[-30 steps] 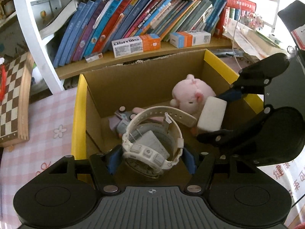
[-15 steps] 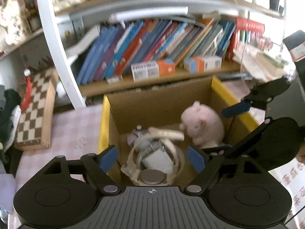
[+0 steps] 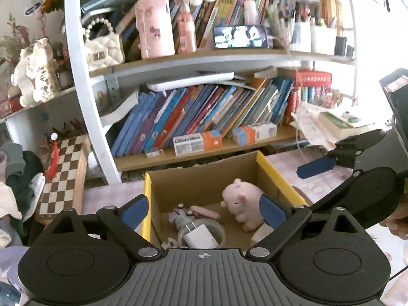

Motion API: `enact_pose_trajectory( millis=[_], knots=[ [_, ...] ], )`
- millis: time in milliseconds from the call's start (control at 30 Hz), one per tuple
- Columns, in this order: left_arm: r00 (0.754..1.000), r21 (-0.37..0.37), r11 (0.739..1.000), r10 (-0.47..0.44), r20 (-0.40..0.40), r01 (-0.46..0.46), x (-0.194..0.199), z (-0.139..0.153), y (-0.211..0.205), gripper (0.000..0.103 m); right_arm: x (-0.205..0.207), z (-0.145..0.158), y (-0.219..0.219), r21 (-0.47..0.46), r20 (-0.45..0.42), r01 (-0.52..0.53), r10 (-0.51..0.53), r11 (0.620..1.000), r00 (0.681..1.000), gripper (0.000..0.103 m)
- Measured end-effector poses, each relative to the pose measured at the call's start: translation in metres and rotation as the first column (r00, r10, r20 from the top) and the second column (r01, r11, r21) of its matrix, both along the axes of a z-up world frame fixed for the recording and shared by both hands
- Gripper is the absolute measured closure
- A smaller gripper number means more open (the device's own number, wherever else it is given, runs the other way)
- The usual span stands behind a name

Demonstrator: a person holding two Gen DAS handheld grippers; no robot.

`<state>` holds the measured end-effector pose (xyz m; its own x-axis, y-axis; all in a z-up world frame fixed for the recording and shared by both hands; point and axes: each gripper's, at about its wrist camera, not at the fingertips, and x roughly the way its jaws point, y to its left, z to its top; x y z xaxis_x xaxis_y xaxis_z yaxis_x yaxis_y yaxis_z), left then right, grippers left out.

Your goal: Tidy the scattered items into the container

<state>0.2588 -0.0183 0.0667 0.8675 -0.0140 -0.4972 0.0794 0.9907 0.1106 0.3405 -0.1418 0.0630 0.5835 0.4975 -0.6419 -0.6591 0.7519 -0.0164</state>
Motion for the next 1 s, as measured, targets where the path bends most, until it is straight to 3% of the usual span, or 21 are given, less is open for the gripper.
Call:
enact_pose_trajectory(
  millis=[267,567,767,1000],
  knots=[
    [0.999,-0.015,1.0,0.007,0.035,-0.007,-0.06,0.007,0.004,0.006,-0.067,0.013,-0.009,0.052,0.056,0.067,-0.07,0.996,0.996,0.014],
    [0.991,-0.08,0.991,0.11,0.08,-0.104,-0.145,0.007,0.017,0.003,-0.164,0.01,-0.014,0.154,0.074,0.206,-0.219,0.966,0.973,0.013],
    [0.97,-0.062,0.974,0.222,0.099,-0.217,-0.222,-0.01,0.018,0.002,-0.235,-0.008,-0.013,0.134,0.093,0.268,-0.282,0.954,0.955,0.007],
    [0.978,-0.015,0.978,0.208,-0.003,-0.208,-0.279,-0.042,0.015,0.001,-0.319,-0.029,-0.01,0.107,0.119,0.337,-0.349,0.935,0.93,0.005]
  ],
)
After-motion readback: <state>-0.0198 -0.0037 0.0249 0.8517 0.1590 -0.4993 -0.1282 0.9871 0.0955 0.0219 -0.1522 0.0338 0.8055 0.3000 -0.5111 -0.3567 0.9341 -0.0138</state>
